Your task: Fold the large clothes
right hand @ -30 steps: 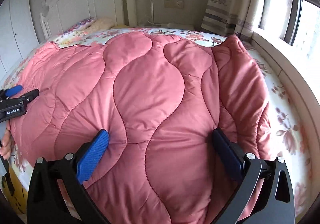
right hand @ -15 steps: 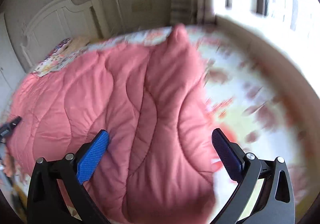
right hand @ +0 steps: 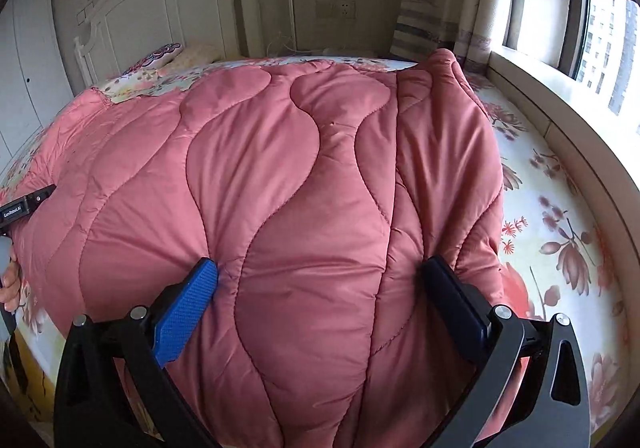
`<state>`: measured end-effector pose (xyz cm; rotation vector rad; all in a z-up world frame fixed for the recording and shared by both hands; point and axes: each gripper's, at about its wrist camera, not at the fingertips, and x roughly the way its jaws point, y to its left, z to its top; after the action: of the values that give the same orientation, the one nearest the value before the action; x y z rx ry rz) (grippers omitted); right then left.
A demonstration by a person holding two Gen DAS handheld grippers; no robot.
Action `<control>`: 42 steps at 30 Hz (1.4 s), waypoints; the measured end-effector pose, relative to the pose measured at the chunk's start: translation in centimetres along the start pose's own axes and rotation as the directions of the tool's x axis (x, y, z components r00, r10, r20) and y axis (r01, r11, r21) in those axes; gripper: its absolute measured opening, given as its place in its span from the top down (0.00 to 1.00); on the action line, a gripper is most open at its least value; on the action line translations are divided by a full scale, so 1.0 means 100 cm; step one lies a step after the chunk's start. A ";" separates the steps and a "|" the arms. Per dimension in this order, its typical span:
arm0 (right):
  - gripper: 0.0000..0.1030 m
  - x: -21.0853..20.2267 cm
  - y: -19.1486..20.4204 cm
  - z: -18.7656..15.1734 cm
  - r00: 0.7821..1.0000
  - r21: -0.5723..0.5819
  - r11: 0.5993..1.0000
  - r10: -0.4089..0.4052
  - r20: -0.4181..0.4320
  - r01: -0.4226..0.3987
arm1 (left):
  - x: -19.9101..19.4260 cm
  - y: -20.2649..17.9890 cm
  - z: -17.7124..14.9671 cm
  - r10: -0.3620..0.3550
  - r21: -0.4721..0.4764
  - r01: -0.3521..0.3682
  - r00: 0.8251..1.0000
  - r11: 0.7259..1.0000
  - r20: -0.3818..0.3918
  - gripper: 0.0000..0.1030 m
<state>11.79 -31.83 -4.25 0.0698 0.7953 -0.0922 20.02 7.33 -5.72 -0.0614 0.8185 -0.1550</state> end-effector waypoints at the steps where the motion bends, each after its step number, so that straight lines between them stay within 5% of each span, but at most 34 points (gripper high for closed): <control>1: 0.04 0.001 0.000 0.000 1.000 -0.003 1.000 -0.003 0.003 0.003 | 0.000 0.001 0.000 -0.003 -0.003 0.003 1.000 1.000 0.002 0.02; 4: 0.04 0.001 0.004 0.005 1.000 -0.007 1.000 -0.008 -0.018 0.008 | -0.019 0.001 0.002 0.014 -0.031 -0.012 0.999 0.999 0.035 0.06; 6: 0.05 -0.012 0.006 0.012 1.000 -0.010 1.000 -0.022 -0.011 0.022 | -0.050 -0.008 0.014 0.003 -0.017 0.000 0.991 1.000 0.130 0.07; 11: 0.05 -0.037 0.022 0.047 0.994 -0.026 0.999 0.027 0.104 -0.024 | -0.066 -0.073 0.047 0.003 0.171 -0.042 0.976 0.984 0.218 0.04; 15: 0.05 -0.010 0.063 0.077 0.997 -0.123 0.992 0.038 0.072 -0.029 | -0.012 -0.124 0.068 0.065 0.285 -0.105 0.987 0.953 0.146 0.04; 19: 0.05 0.046 0.089 0.082 0.998 -0.170 0.985 0.018 -0.055 -0.028 | 0.051 -0.138 0.058 0.106 0.368 -0.120 0.993 0.922 0.060 0.02; 22: 0.04 0.064 0.076 0.071 0.996 -0.117 0.989 0.086 -0.026 -0.089 | 0.052 -0.131 0.058 0.088 0.325 -0.103 0.994 0.940 0.060 0.02; 28: 0.05 0.058 0.079 0.082 0.994 -0.118 0.991 0.046 -0.097 -0.057 | 0.044 -0.136 0.067 0.106 0.345 -0.114 0.994 0.932 0.040 0.02; 34: 0.05 0.042 0.087 0.121 0.999 -0.154 0.987 0.037 -0.004 -0.037 | 0.022 -0.162 0.094 0.112 0.394 -0.170 0.980 0.903 0.167 0.02; 37: 0.05 0.075 0.092 0.113 0.998 -0.215 0.977 -0.016 -0.059 0.003 | 0.062 -0.159 0.089 0.158 0.411 -0.170 0.985 0.896 0.063 0.02; 40: 0.04 0.090 0.073 0.103 0.994 -0.115 0.989 0.084 -0.074 -0.092 | 0.080 -0.145 0.086 0.102 0.359 -0.094 0.995 0.929 -0.003 0.02; 42: 0.04 0.088 0.071 0.106 0.992 -0.111 0.989 0.086 -0.095 -0.097 | 0.079 -0.145 0.090 0.106 0.362 -0.091 0.994 0.928 -0.022 0.02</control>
<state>26.21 -26.32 -2.90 0.0010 0.8850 0.0442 30.24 -8.32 -3.60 0.3314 0.8209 -0.2103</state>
